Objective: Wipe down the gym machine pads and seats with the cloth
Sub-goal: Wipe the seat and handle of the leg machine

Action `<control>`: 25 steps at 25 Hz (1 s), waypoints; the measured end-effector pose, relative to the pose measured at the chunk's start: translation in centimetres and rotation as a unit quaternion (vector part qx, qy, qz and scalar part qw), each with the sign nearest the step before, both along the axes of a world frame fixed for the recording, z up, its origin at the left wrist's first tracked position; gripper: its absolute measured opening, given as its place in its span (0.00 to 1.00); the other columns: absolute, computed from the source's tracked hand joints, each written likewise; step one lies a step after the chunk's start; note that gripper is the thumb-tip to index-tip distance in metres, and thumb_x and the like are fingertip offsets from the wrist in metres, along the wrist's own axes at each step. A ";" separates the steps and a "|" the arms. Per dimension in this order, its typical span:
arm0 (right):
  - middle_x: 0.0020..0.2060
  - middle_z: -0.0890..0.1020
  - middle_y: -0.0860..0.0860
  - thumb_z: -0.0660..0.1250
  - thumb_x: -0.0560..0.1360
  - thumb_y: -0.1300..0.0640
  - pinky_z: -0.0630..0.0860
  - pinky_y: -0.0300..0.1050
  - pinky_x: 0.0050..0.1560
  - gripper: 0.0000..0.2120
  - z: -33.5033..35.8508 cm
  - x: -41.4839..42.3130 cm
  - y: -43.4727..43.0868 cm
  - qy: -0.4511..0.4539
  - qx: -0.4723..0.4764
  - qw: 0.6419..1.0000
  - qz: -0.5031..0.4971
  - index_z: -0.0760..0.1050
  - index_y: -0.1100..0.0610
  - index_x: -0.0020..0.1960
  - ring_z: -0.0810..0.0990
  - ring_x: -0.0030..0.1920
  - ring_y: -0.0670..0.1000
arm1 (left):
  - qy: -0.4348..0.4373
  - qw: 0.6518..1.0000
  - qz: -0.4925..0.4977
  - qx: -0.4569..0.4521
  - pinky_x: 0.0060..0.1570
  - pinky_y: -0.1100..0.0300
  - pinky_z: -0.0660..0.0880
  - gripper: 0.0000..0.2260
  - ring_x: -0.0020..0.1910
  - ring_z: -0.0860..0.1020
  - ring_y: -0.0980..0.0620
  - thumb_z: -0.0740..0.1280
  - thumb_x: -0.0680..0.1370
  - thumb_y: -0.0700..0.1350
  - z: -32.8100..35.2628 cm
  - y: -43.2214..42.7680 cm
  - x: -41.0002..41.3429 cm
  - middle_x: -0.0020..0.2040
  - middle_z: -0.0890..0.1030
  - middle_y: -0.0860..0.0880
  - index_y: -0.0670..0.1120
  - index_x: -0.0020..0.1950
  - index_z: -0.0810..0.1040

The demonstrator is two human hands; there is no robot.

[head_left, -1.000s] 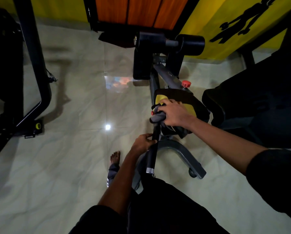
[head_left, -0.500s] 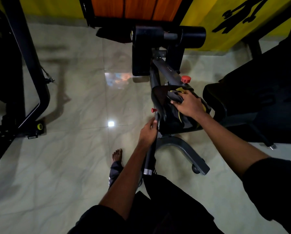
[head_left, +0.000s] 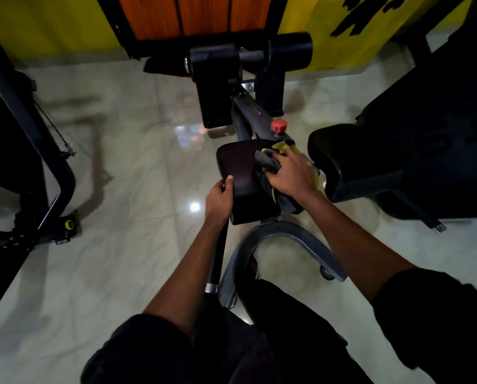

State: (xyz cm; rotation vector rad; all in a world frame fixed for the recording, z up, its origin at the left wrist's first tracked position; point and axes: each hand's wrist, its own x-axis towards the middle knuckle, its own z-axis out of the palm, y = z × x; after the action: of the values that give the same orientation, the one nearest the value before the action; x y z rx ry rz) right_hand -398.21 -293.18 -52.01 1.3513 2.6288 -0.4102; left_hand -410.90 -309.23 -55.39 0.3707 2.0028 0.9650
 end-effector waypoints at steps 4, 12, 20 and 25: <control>0.61 0.76 0.59 0.66 0.73 0.43 0.75 0.56 0.57 0.24 -0.2 -0.5 4.8 0.011 -0.130 0.983 -0.131 0.75 0.48 0.67 0.77 0.59 0.67 | -0.026 1.000 0.002 -0.008 0.63 0.50 0.74 0.33 0.58 0.80 0.48 0.56 0.75 0.72 -0.1 -0.6 -0.5 0.57 0.83 0.47 0.48 0.63 0.80; 0.66 0.75 0.55 0.65 0.70 0.45 0.69 0.58 0.65 0.30 0.1 -2.6 2.1 -0.058 -0.076 0.993 0.074 0.68 0.38 0.72 0.75 0.64 0.61 | -0.109 0.994 -0.023 -0.005 0.67 0.50 0.73 0.27 0.58 0.80 0.53 0.57 0.80 0.64 -0.6 -0.4 -1.8 0.58 0.83 0.48 0.45 0.64 0.80; 0.70 0.72 0.51 0.60 0.71 0.32 0.70 0.62 0.65 0.30 -2.9 -10.5 3.4 -0.100 -0.143 0.969 0.175 0.62 0.34 0.73 0.75 0.66 0.59 | -0.078 0.992 -0.087 -0.037 0.60 0.58 0.67 0.23 0.68 0.72 0.44 0.55 0.82 0.55 -0.3 2.3 -3.6 0.70 0.74 0.45 0.52 0.77 0.62; 0.68 0.75 0.54 0.65 0.72 0.39 0.71 0.58 0.63 0.29 -5.1 -11.9 5.8 -0.105 -0.120 0.987 0.027 0.68 0.41 0.73 0.74 0.67 0.60 | -0.080 0.986 -0.143 -0.022 0.63 0.56 0.70 0.25 0.68 0.74 0.48 0.57 0.81 0.60 -1.8 2.1 -5.1 0.70 0.75 0.49 0.55 0.77 0.60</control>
State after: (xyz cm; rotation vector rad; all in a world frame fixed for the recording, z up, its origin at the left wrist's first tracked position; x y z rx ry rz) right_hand -410.07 -287.43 -57.11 1.1745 2.3532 -0.5246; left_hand -415.99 -307.09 -57.18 0.5227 1.7643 0.7445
